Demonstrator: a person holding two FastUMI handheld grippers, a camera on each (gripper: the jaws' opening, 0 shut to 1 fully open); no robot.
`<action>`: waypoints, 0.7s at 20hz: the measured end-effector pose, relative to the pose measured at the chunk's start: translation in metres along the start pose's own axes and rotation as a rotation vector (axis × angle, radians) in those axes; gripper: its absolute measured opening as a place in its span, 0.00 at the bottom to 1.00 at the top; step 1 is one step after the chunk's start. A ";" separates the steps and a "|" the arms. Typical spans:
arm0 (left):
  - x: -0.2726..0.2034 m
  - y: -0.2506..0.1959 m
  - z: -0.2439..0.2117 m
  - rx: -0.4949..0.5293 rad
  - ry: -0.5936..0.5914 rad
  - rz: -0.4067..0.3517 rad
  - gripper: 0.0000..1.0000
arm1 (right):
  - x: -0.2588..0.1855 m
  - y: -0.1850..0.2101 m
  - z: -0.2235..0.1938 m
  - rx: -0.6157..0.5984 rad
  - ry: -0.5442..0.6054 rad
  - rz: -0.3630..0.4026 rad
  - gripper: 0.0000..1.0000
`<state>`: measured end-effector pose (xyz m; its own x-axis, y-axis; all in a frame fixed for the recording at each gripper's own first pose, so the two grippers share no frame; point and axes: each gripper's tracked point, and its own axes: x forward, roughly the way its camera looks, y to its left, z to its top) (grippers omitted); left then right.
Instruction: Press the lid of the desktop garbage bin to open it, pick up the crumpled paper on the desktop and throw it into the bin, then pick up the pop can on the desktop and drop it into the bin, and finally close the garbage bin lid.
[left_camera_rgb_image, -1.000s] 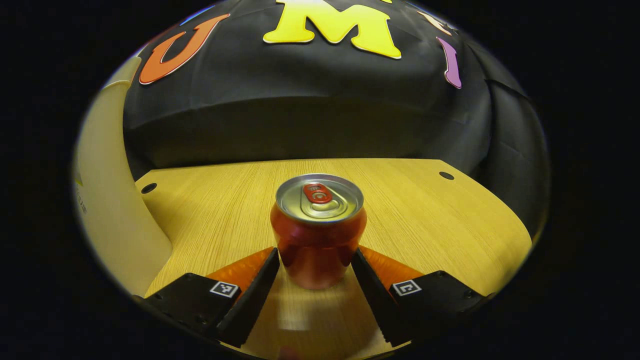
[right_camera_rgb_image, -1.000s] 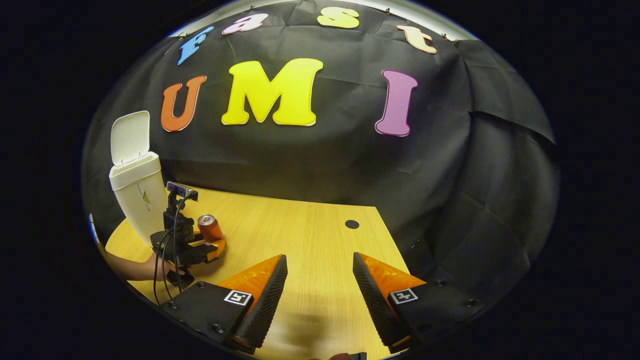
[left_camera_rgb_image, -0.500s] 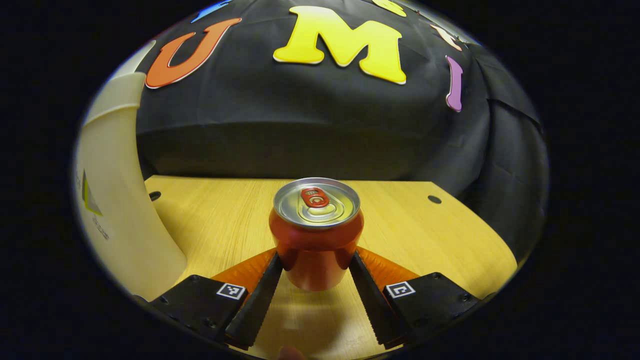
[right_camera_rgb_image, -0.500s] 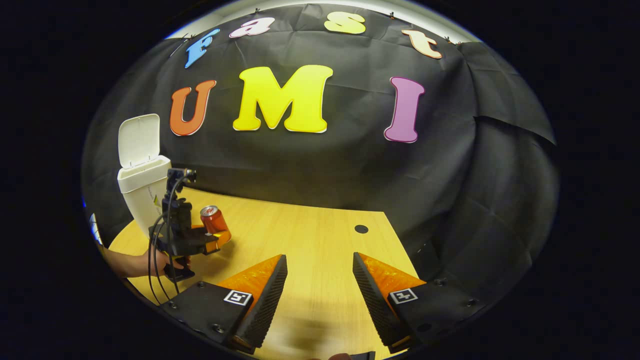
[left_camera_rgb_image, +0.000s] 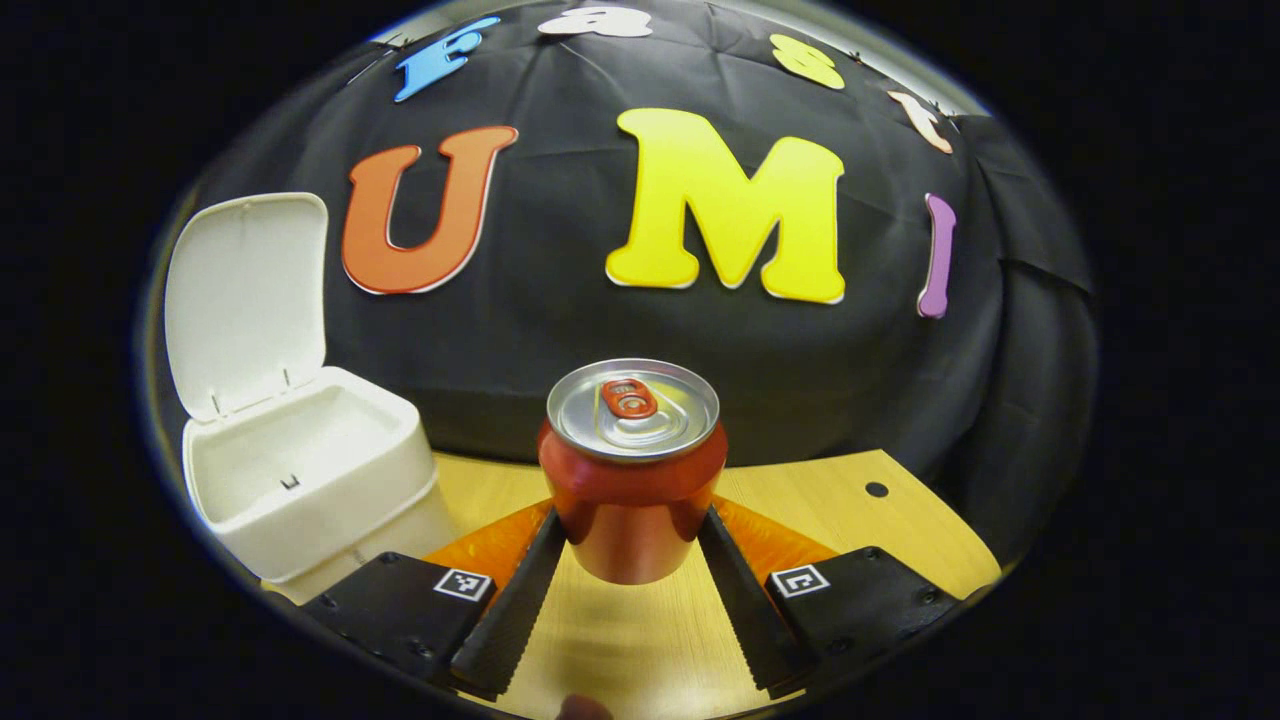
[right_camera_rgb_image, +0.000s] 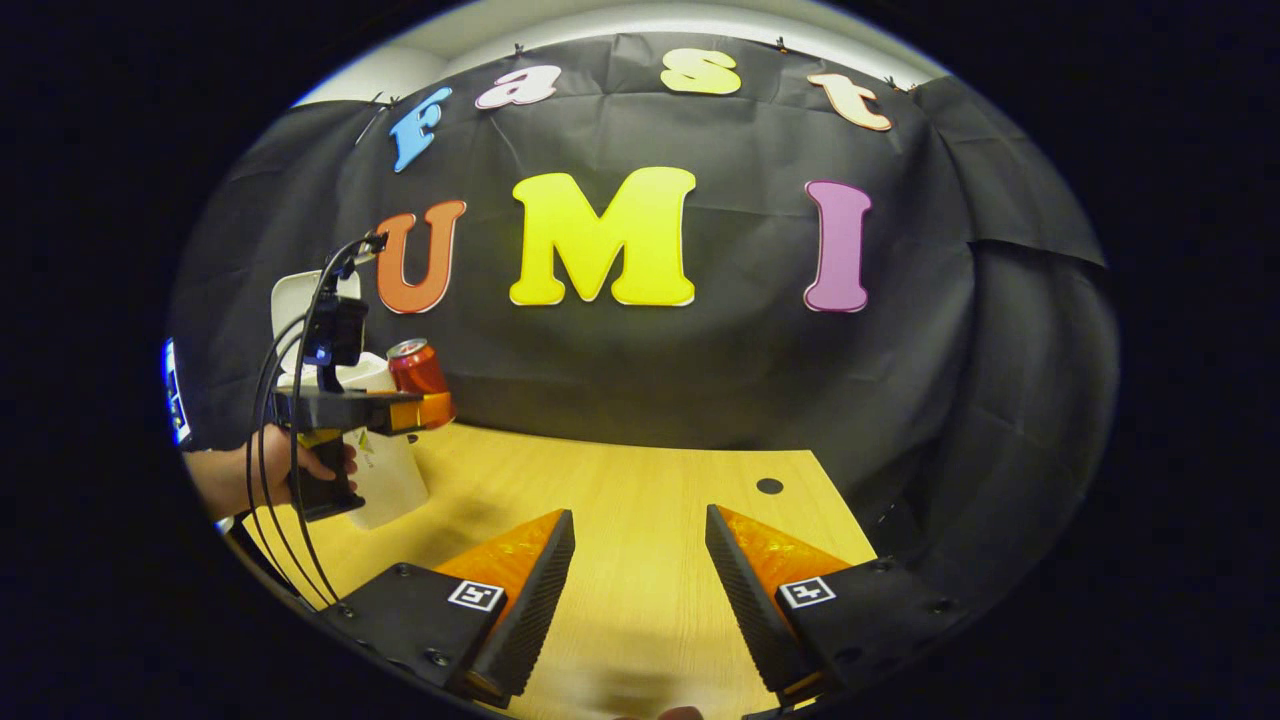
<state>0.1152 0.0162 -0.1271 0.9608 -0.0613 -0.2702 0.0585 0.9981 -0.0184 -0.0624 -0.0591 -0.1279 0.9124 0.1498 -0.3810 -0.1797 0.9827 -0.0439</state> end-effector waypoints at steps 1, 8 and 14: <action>-0.004 0.012 0.012 0.007 -0.017 0.023 0.86 | 0.001 0.003 0.002 0.002 -0.005 0.011 0.84; -0.029 0.091 0.059 0.028 -0.082 0.179 0.86 | 0.017 0.022 0.015 0.047 -0.029 0.074 0.84; -0.040 0.170 0.047 0.055 -0.031 0.338 0.86 | 0.035 0.034 0.021 0.065 -0.019 0.100 0.84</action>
<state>0.0995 0.1885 -0.0739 0.9360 0.2723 -0.2232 -0.2511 0.9606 0.1192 -0.0287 -0.0179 -0.1232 0.8980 0.2487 -0.3629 -0.2462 0.9677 0.0538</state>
